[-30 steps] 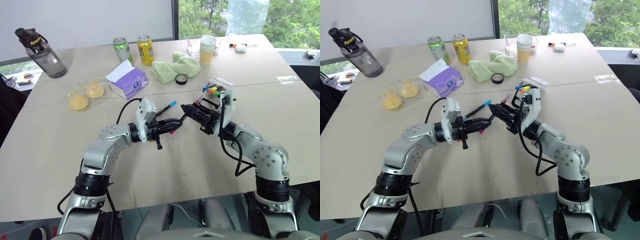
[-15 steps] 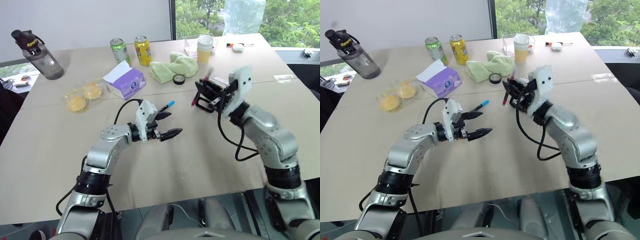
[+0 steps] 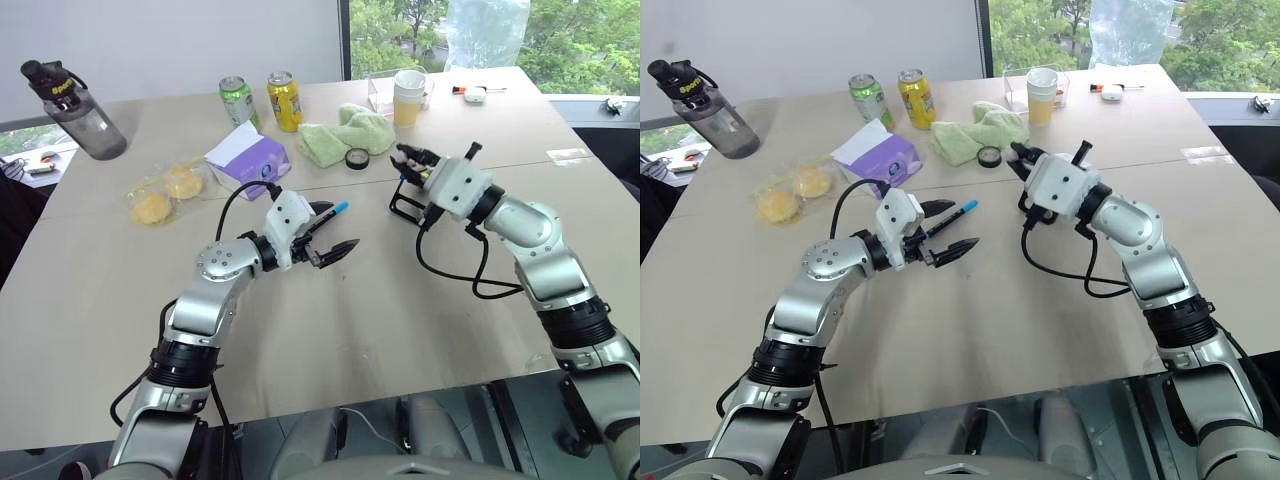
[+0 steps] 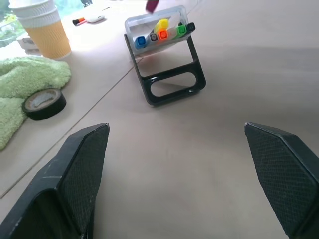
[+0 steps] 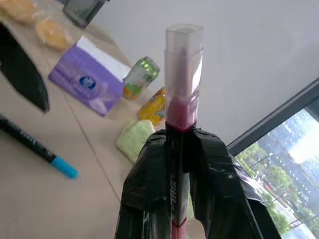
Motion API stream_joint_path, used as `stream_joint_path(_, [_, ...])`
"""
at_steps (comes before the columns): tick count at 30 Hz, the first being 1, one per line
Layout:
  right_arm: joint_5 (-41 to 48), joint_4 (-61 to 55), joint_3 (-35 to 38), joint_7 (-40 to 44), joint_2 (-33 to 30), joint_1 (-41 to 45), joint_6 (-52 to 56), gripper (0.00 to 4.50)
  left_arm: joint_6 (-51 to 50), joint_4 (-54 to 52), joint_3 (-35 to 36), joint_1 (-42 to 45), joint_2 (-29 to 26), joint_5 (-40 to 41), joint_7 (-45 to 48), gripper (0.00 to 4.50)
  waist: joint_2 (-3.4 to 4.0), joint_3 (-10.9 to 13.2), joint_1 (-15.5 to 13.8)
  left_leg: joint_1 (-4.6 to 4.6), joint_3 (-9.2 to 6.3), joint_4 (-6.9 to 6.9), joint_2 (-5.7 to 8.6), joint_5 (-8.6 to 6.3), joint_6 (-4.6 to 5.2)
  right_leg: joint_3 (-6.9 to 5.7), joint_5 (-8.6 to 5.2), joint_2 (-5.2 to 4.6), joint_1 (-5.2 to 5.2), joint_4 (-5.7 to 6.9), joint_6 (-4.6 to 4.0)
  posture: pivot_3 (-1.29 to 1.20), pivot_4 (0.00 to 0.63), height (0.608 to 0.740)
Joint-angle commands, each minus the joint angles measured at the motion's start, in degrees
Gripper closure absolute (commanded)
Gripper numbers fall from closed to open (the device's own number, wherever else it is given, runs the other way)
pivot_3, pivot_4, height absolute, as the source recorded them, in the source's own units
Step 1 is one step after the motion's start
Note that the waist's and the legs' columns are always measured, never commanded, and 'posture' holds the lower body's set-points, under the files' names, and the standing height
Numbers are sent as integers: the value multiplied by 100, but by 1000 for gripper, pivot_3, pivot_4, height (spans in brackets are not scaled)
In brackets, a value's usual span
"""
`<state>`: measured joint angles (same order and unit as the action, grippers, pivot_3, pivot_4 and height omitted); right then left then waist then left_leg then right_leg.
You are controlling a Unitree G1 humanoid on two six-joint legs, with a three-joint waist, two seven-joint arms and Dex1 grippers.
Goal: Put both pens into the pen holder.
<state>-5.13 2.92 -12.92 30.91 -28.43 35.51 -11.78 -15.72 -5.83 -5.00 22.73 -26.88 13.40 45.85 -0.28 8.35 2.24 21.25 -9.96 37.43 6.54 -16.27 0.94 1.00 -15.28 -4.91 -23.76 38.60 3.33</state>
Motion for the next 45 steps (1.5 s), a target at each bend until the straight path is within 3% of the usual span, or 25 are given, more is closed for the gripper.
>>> stream_joint_path(1, [-133, 212, 35, -40, 97, 252, -405, 4446, 27, -262, 52, -26, -40, -18, -79, 50, 0, 0, 1, 0, 0, 0, 0, 0, 0, 0, 0, 0, 0, 0, 0, 0, 150, 740])
stream_joint_path(4, [-317, 621, 43, -145, 178, 394, -646, 4446, -57, -320, 97, -74, 20, 62, -136, 50, 0, 0, 4, 0, 2, 0, 0, 0, 0, 0, 0, 1, 0, 1, 0, 0, 150, 740])
stream_joint_path(6, [-437, 1039, 16, -178, 231, 546, -841, 3430, -76, -346, 90, -84, 25, 77, -146, 0, 0, 0, 4, -1, 2, 1, 0, 0, 0, 0, 0, 1, 0, 2, 0, 0, 150, 740])
stream_joint_path(11, [-709, 1923, 76, -478, 380, 900, -1113, 1406, -117, -351, 96, -82, 25, 78, -196, 0, 0, 0, 5, -1, 2, 1, 0, 0, 0, 0, 0, 1, 0, 2, 0, 0, 150, 740])
stream_joint_path(13, [-682, 2063, 152, -565, 434, 970, -1229, 289, -117, -349, 98, -94, 17, 73, -208, 0, 0, 0, 10, -1, 2, 1, 0, 0, 0, 0, 0, 1, 0, 2, 0, 0, 150, 740])
stream_joint_path(14, [-622, 2083, 202, -582, 466, 983, -1260, 23, -112, -343, 99, -100, 12, 69, -213, 0, 0, 0, 11, -1, 2, 0, 0, 0, 0, 2, 0, 1, 0, 2, 0, 0, 150, 740])
stream_joint_path(21, [254, 1427, 545, -276, 652, 646, -786, 23, -132, 44, 139, -61, -62, -145, -458, 0, 0, 0, 12, -1, 0, 1, 0, 0, 0, 7, 0, 1, 0, 2, 0, 0, 150, 740])
stream_joint_path(26, [2443, -467, 800, 643, 782, -224, 1796, 23, -336, 710, 136, 314, -73, -323, -639, 0, 0, 0, -1, 1, -8, 1, -3, 0, 0, 7, 0, 1, 1, 3, -1, 0, 150, 740])
stream_joint_path(31, [3789, -2172, 908, 885, 358, -1229, 3678, 23, -364, 1452, 34, 765, -41, -589, -723, 0, 0, 0, -60, 7, -15, 6, 0, 0, 1, 1, 0, -2, 2, -1, 0, 0, 150, 740])
stream_joint_path(39, [3527, -2875, 1059, 746, -129, -2266, 3860, 23, -1110, 2196, 169, 995, 104, -384, -685, 0, -2, -1, -34, 6, -11, 10, 1, 0, 1, 3, 0, -2, 1, 8, 0, 0, 150, 740])
stream_joint_path(45, [3069, -2741, 1029, 672, -391, -2414, 3805, 0, -1217, 2170, 139, 976, 179, -343, -535, 2683, -4, -1, -46, 6, -9, 26, 2, 0, 0, 3, 0, -2, 1, 22, 0, 0, 150, 740])
